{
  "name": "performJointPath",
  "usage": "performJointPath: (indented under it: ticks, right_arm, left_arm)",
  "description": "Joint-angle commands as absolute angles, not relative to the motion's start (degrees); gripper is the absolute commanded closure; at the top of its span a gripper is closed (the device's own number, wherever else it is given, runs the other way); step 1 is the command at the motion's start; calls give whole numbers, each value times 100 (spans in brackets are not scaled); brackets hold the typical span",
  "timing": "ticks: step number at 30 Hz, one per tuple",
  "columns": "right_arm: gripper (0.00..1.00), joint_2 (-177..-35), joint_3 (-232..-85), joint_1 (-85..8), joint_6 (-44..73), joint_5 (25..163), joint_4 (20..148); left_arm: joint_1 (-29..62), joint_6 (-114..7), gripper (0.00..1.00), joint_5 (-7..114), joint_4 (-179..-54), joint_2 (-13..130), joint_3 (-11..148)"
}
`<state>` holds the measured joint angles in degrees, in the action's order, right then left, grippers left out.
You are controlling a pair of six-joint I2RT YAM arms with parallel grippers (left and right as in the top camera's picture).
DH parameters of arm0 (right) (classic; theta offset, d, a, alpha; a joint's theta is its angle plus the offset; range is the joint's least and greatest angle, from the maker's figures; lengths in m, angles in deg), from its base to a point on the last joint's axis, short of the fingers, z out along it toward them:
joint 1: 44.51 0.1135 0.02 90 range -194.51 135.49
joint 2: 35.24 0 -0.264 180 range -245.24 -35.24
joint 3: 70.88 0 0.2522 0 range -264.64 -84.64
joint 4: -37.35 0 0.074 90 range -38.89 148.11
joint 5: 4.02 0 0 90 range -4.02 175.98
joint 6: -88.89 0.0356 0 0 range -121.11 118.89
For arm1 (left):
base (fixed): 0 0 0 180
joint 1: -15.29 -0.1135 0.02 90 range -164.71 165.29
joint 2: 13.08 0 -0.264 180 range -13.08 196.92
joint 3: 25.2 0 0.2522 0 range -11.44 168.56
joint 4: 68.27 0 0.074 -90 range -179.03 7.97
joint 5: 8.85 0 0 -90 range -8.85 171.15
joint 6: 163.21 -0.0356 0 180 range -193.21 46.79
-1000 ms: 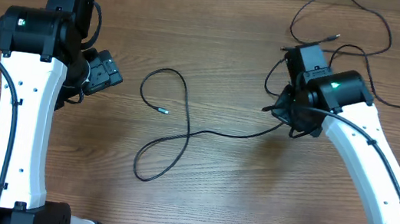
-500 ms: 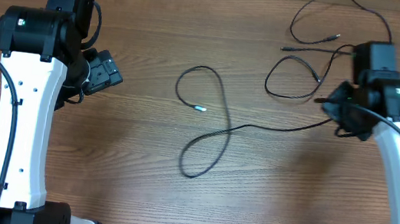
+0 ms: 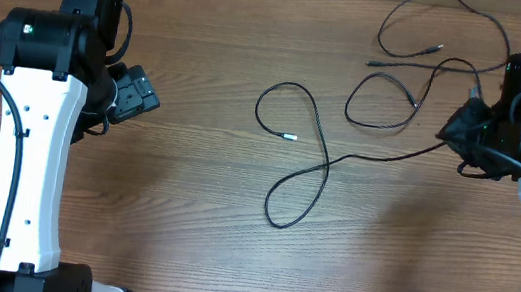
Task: Untangle cables
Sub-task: 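Drag the held cable up-right with the right gripper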
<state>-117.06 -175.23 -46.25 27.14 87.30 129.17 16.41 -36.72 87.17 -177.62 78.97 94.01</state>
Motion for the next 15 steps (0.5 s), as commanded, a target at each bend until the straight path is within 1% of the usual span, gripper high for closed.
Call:
performJointPath:
  ticks: [1,6,8,12,15]
  right_arm:
    - [96,-11641,-17658,-4603,2380,9716,12902]
    - [96,-11641,-17658,-4601,1571,11121,12873]
    - [96,-11641,-17658,-4601,1464,11416,12884]
    - [96,-11641,-17654,-4603,1492,11235,12948]
    - [96,-11641,-17654,-4603,1702,10479,13070]
  left_arm:
    - [1643,-3700,0,8710,-17755,7908,9375]
    - [1643,-3700,1,8708,-17755,7908,9375]
    - [1643,-3700,0,8710,-17755,7908,9375]
    - [1643,-3700,0,8708,-17755,7908,9375]
    - [1643,-3700,1,8708,-17755,7908,9375]
